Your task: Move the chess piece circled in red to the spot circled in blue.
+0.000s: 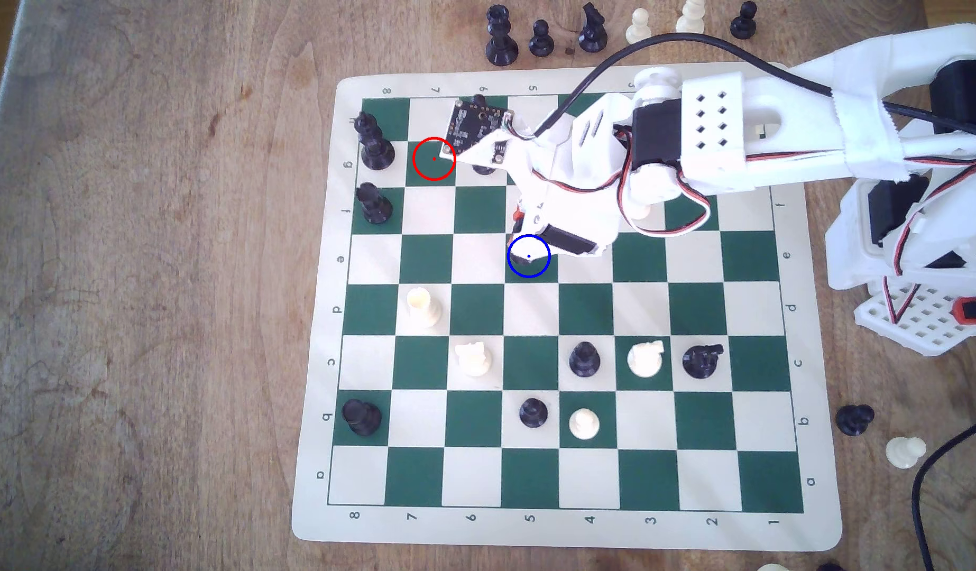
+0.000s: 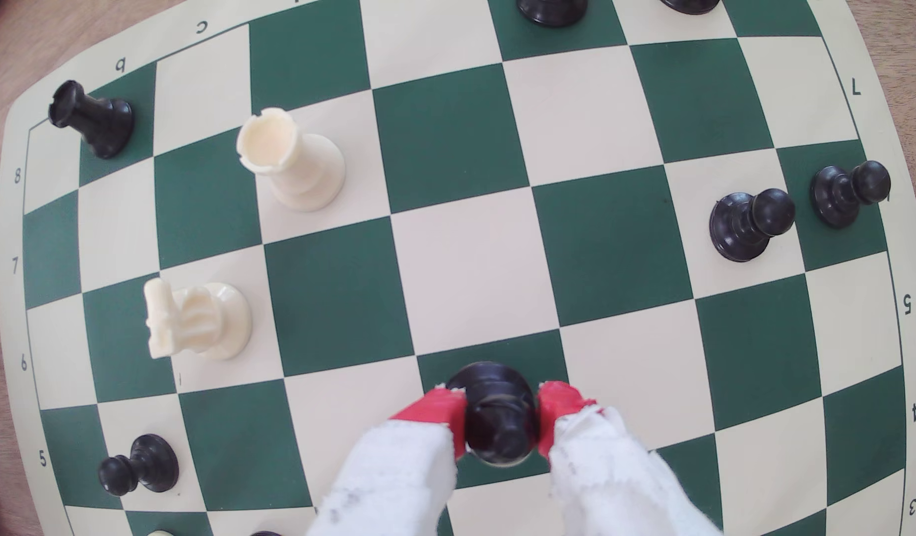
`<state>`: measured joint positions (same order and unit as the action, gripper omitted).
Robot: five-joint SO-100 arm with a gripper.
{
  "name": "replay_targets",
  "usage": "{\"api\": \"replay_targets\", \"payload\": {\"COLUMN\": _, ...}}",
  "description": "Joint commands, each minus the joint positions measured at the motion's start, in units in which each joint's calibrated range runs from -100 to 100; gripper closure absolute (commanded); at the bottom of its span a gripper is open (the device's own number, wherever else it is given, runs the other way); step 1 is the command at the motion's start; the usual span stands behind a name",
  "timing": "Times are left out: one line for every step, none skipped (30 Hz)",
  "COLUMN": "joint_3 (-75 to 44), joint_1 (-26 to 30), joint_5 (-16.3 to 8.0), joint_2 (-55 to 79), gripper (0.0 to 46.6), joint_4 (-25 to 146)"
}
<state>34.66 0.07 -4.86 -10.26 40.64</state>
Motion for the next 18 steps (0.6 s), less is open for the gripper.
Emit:
{"api": "replay_targets", "payload": {"joint_3": -0.9, "joint_1": -0.1, "joint_5": 0.1, "joint_2": -0.2, "gripper": 46.0, "joint_4": -1.2}}
{"api": "replay_targets", "payload": {"joint_3": -0.8, "joint_1": -0.1, "joint_5": 0.1, "joint_2": 0.2, "gripper": 46.0, "joint_4": -1.3}}
{"api": "replay_targets", "payload": {"joint_3": -0.8, "joint_1": 0.0, "joint_5": 0.1, "joint_2": 0.4, "gripper": 46.0, "joint_4": -1.4}}
{"api": "replay_targets", "payload": {"joint_3": -0.8, "joint_1": 0.0, "joint_5": 0.1, "joint_2": 0.6, "gripper": 46.0, "joint_4": -1.4}}
{"api": "replay_targets", "payload": {"joint_3": -0.8, "joint_1": 0.0, "joint_5": 0.1, "joint_2": 0.7, "gripper": 46.0, "joint_4": -1.4}}
{"api": "replay_targets", "payload": {"joint_3": -0.8, "joint_1": 0.1, "joint_5": 0.1, "joint_2": 0.8, "gripper": 46.0, "joint_4": -1.5}}
{"api": "replay_targets", "payload": {"joint_3": -0.8, "joint_1": 0.1, "joint_5": 0.1, "joint_2": 1.3, "gripper": 46.0, "joint_4": -1.7}}
{"api": "replay_targets", "payload": {"joint_3": -0.8, "joint_1": 0.2, "joint_5": 0.1, "joint_2": 1.5, "gripper": 46.0, "joint_4": -2.0}}
{"api": "replay_targets", "payload": {"joint_3": -0.8, "joint_1": 0.2, "joint_5": 0.1, "joint_2": 1.9, "gripper": 46.0, "joint_4": -2.2}}
{"api": "replay_targets", "payload": {"joint_3": -0.8, "joint_1": 0.2, "joint_5": 0.1, "joint_2": 2.1, "gripper": 46.0, "joint_4": -2.5}}
{"api": "replay_targets", "payload": {"joint_3": -0.8, "joint_1": 0.0, "joint_5": 0.1, "joint_2": 2.5, "gripper": 45.9, "joint_4": -3.1}}
{"api": "replay_targets", "payload": {"joint_3": -0.8, "joint_1": 0.0, "joint_5": 0.2, "joint_2": 2.7, "gripper": 45.9, "joint_4": -3.2}}
{"api": "replay_targets", "payload": {"joint_3": -0.8, "joint_1": -0.1, "joint_5": 0.3, "joint_2": 2.9, "gripper": 45.9, "joint_4": -3.3}}
{"api": "replay_targets", "payload": {"joint_3": -0.8, "joint_1": -0.2, "joint_5": 0.3, "joint_2": 3.0, "gripper": 45.9, "joint_4": -3.3}}
{"api": "replay_targets", "payload": {"joint_3": -0.8, "joint_1": -0.2, "joint_5": 0.3, "joint_2": 3.0, "gripper": 45.9, "joint_4": -3.3}}
{"api": "replay_targets", "payload": {"joint_3": -0.8, "joint_1": -0.3, "joint_5": 0.3, "joint_2": 3.2, "gripper": 45.9, "joint_4": -3.3}}
{"api": "replay_targets", "payload": {"joint_3": -0.8, "joint_1": -0.3, "joint_5": 0.3, "joint_2": 3.3, "gripper": 45.9, "joint_4": -3.3}}
{"api": "replay_targets", "payload": {"joint_3": -0.8, "joint_1": -0.4, "joint_5": 0.3, "joint_2": 3.5, "gripper": 45.9, "joint_4": -3.3}}
